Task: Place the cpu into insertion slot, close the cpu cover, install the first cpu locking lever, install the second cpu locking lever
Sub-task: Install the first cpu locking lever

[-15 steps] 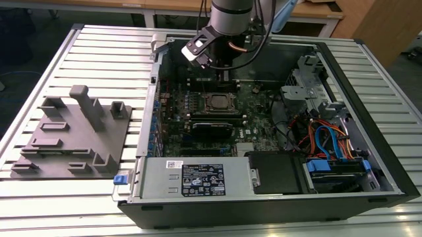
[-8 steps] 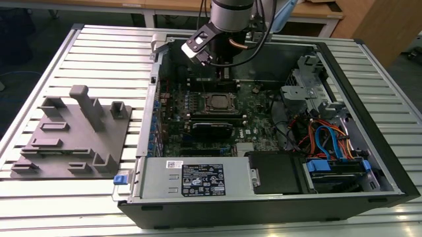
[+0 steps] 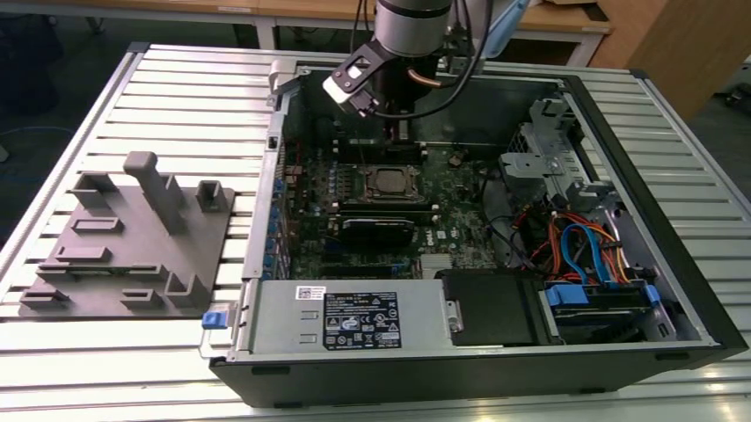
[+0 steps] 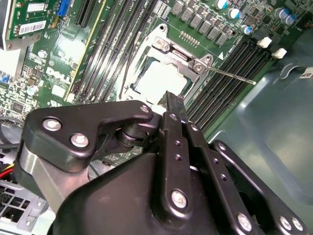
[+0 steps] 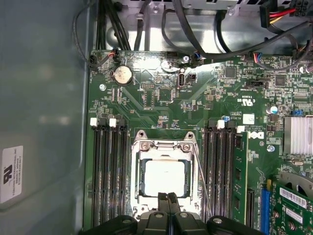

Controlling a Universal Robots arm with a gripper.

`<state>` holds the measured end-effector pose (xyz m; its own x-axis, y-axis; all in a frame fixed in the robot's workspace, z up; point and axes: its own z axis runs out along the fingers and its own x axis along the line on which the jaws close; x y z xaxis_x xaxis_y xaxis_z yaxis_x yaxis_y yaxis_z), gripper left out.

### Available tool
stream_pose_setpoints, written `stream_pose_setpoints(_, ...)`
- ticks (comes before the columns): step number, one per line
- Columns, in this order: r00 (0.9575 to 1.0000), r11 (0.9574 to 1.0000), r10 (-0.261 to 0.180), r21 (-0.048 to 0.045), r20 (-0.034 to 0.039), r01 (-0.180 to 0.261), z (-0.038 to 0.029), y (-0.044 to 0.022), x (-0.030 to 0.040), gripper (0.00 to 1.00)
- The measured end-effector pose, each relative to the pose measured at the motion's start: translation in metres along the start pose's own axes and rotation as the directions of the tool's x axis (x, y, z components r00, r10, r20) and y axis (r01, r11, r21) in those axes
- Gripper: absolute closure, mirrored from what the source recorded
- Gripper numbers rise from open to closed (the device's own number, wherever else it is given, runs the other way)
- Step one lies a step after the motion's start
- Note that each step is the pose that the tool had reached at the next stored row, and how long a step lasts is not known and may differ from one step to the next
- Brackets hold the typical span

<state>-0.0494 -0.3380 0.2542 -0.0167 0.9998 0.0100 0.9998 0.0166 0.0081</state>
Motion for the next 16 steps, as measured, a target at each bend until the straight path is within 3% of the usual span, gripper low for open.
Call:
stream_pose_setpoints(5,0.9989,0.9989,-0.048,0.0005,-0.0004,0.048,0.0,0.0,0.0,0.9)
stream_pose_setpoints(8,0.9958,0.9958,-0.091,0.0008,-0.0008,0.091,0.0,0.0,0.0,0.9)
stream_pose_setpoints(11,0.9905,0.9905,-0.137,0.0013,-0.0012,0.137,0.0001,0.0,0.0,0.9)
stream_pose_setpoints(16,0.9774,0.9774,-0.212,0.0018,-0.002,0.212,0.0001,0.0,-0.0001,0.9)
